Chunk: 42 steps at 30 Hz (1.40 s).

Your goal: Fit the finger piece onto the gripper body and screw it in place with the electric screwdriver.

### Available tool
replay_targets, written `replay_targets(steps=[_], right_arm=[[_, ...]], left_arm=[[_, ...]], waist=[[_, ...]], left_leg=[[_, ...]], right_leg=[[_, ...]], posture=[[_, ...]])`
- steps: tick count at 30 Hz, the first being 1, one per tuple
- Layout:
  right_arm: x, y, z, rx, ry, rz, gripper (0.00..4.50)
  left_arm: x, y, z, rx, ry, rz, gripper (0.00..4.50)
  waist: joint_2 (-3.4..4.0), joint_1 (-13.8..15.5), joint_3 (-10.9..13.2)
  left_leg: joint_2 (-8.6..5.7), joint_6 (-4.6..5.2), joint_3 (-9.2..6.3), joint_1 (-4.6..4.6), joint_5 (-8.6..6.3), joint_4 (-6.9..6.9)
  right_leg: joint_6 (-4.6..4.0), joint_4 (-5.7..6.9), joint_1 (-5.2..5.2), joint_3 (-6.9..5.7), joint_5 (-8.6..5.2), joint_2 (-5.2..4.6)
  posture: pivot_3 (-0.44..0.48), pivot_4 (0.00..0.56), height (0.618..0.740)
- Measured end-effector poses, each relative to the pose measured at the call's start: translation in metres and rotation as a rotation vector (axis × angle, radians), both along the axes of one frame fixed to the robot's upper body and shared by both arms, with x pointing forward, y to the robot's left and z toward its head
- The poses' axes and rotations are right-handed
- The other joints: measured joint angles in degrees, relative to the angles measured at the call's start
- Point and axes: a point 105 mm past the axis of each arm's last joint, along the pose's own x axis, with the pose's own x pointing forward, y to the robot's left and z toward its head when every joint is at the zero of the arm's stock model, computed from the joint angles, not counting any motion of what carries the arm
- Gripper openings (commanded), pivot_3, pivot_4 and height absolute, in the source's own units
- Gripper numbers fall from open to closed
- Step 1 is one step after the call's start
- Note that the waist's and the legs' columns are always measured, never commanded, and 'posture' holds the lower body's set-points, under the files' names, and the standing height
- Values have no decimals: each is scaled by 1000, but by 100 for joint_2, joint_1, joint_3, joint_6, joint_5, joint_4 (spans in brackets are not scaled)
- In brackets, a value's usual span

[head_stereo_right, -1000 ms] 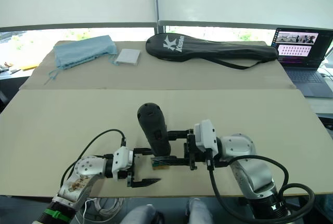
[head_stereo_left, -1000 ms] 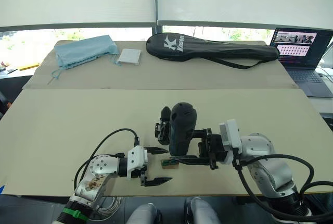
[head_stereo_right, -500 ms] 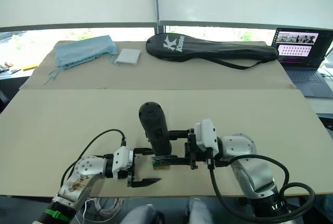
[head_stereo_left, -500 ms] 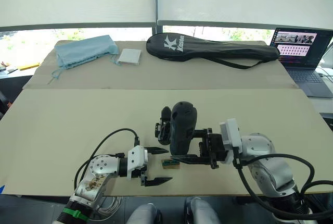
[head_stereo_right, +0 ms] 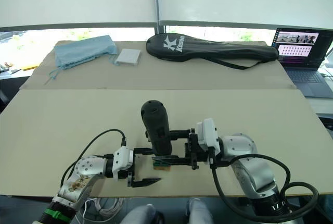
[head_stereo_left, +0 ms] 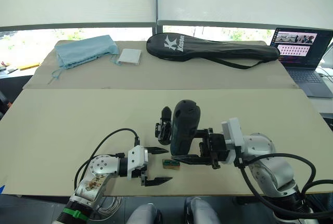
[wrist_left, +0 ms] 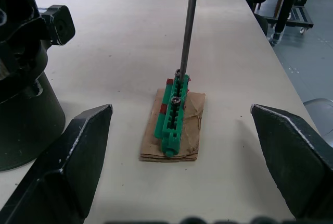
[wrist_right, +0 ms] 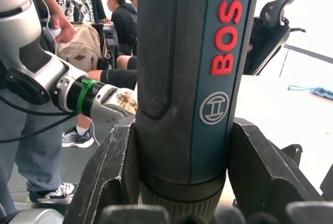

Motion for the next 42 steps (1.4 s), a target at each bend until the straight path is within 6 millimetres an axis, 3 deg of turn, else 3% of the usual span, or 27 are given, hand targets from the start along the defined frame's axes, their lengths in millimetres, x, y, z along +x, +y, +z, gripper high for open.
replay_targets(steps=[36,42], right_arm=[[-1,-7,-4,-18,49,32,1924],[2,-11,6,18,33,13,1924]], left_arm=[[0,-1,0,6,20,3,4500],[0,-1,0,6,20,4,4500]], waist=[[0,12,0],[0,13,0]], left_leg=[[0,6,0,0,-4,0],[0,7,0,-1,-4,0]], right_leg=[[0,-2,0,0,0,-3],[1,-3,0,0,0,-4]], posture=[[0,150,740],[0,150,740]])
